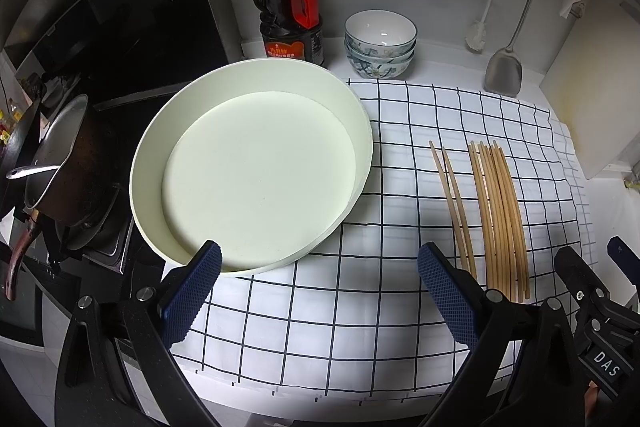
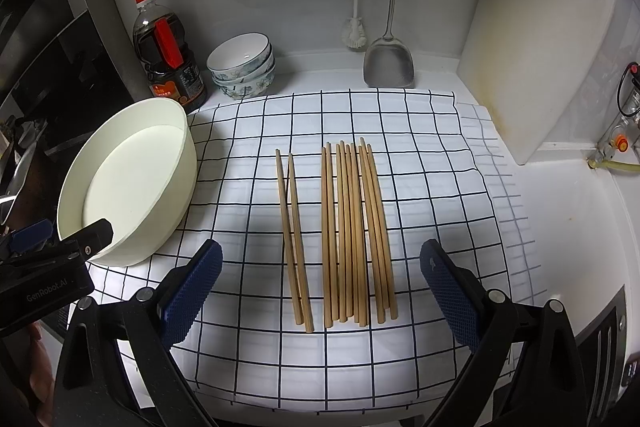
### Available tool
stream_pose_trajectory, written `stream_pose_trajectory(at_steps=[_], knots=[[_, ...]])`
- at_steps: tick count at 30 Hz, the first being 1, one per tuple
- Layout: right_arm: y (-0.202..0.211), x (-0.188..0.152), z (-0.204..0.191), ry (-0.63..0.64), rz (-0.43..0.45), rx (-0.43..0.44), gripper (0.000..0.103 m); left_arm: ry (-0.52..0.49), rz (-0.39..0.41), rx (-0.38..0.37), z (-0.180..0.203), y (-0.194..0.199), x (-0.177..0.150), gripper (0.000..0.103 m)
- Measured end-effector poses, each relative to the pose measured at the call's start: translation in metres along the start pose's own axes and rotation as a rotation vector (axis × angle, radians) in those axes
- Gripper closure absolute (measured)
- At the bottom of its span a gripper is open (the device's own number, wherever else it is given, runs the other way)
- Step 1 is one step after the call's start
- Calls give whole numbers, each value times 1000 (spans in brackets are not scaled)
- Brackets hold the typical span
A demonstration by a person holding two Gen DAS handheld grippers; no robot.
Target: Organize utensils
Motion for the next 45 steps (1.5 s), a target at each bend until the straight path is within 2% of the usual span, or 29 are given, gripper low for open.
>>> stream_pose_trajectory(at_steps=[45], knots=[[1, -1, 0, -1, 1, 1, 8, 0, 1, 1, 0, -2, 1, 6]])
Point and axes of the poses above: each gripper's, at about its wrist camera, not at the fingertips, and y roughly against the way its jaws point, z to its right, x to its top, the point moved 2 cm from there along -y, roughly the way its jaws point, and after that the axes turned 5 degrees about y, right-handed, at the moved point
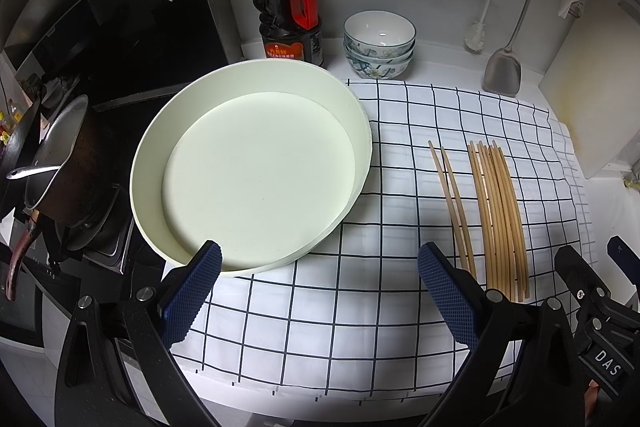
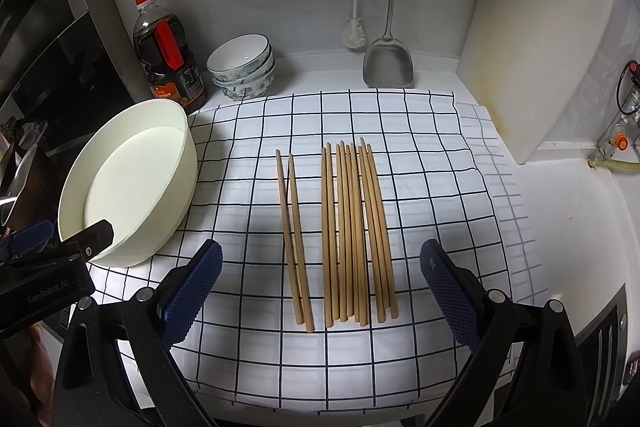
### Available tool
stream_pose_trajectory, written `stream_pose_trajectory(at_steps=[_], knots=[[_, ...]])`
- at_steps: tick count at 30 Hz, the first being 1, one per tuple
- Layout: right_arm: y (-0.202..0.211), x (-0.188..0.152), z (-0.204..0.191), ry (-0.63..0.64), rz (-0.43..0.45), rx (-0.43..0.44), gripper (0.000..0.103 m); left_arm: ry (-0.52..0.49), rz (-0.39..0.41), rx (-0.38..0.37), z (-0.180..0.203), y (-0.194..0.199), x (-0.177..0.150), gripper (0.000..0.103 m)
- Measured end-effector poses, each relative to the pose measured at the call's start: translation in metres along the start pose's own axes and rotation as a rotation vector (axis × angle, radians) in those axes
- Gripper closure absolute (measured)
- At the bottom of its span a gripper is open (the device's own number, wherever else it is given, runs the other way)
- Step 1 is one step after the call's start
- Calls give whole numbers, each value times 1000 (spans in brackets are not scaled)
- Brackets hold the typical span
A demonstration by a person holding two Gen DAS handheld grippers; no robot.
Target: Organize utensils
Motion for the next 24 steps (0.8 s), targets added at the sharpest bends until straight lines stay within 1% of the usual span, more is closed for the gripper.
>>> stream_pose_trajectory(at_steps=[20, 24], knots=[[0, 0, 0, -2, 0, 2, 8, -1, 1, 0, 0, 0, 0, 6], [2, -1, 0, -18, 9, 11, 8, -3, -6, -4, 1, -1, -1, 6]])
Point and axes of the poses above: each gripper's, at about its wrist camera, not at the fingertips, and y roughly against the way its jaws point, z to its right, x to its top, the point moved 2 cm from there along -y, roughly the way its jaws point, and after that the axes turned 5 degrees about y, right-handed, at the moved point
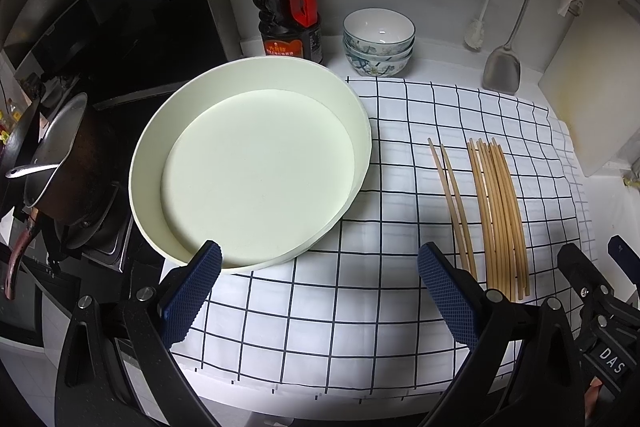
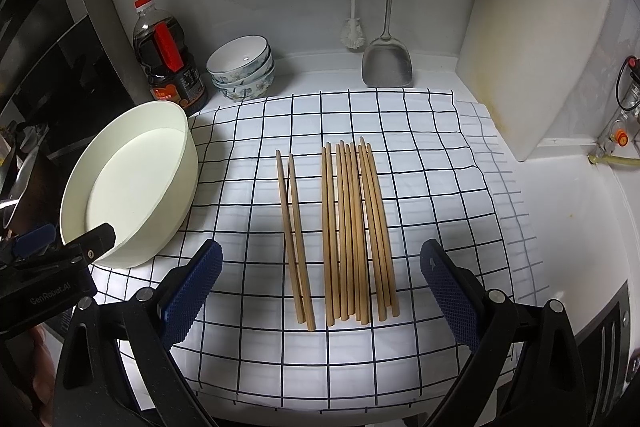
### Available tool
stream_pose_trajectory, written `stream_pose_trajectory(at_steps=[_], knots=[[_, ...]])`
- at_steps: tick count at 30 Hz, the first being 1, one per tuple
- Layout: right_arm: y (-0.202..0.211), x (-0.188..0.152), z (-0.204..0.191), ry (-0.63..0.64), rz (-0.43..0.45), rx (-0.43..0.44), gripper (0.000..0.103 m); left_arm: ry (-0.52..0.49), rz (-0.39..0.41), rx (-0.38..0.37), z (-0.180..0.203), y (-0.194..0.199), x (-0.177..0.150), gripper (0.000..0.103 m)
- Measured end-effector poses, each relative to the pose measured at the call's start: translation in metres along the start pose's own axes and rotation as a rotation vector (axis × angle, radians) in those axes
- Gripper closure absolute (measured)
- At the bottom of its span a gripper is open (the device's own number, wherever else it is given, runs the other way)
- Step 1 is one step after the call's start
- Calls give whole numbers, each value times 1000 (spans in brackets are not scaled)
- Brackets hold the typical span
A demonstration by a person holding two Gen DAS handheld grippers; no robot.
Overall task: Organize utensils
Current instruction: 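Lower both tools toward the row of wooden chopsticks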
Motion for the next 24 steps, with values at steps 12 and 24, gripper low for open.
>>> stream_pose_trajectory(at_steps=[12, 24], knots=[[-17, -21, 35, 7, 10, -16, 9, -39, -21, -85, 27, -27, -8, 6], [-74, -35, 86, 6, 8, -24, 9, -68, -11, -185, 90, -75, -22, 6]])
Point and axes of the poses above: each gripper's, at about its wrist camera, not at the fingertips, and y roughly against the way its jaws point, z to its right, x to its top, the point moved 2 cm from there along -y, roughly the way its jaws point, and after that the axes turned 5 degrees about y, right-handed, at the moved point
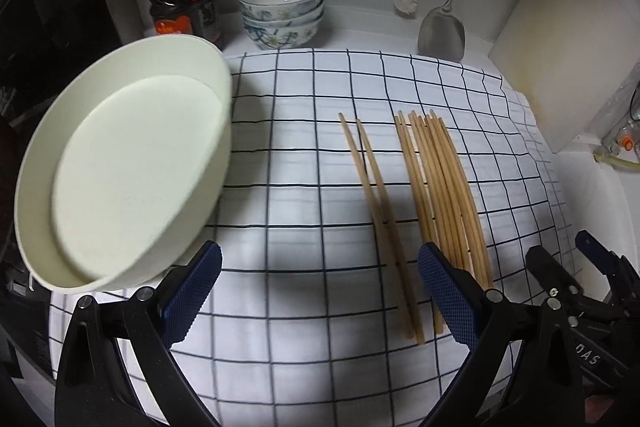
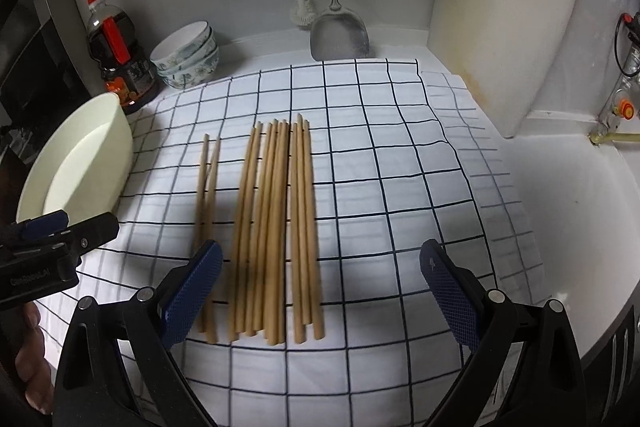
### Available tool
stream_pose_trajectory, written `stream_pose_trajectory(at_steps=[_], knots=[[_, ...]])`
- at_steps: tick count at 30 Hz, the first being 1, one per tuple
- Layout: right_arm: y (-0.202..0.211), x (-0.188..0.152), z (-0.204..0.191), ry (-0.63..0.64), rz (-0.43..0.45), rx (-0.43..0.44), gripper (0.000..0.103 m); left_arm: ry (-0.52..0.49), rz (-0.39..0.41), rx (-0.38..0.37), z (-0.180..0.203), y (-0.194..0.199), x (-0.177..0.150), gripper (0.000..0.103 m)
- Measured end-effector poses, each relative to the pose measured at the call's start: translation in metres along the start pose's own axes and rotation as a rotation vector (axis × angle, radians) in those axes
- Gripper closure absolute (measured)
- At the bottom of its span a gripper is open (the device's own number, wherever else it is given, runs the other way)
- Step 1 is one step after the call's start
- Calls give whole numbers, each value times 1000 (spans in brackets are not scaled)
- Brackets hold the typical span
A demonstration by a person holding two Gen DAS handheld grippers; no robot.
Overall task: Organize utensils
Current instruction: 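Lower both tools toward the row of wooden chopsticks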
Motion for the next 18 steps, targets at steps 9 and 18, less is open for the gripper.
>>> stream_pose_trajectory(at_steps=[9, 18], knots=[[-44, 0, 21, 44, -9, -73, 9, 10, 17, 64, 11, -45, 0, 6], [-71, 1, 33, 40, -35, -68, 9, 24, -1, 107, 9, -73, -6, 6]])
Point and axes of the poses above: each gripper's, at about its wrist camera, not at the fingertips, and y roughly against the way its jaws point, z to its right, x to its top, the point moved 2 cm from there along -y, roughly the way its jaws point, and after that the axes turned 5 degrees about y, right-handed, at the moved point
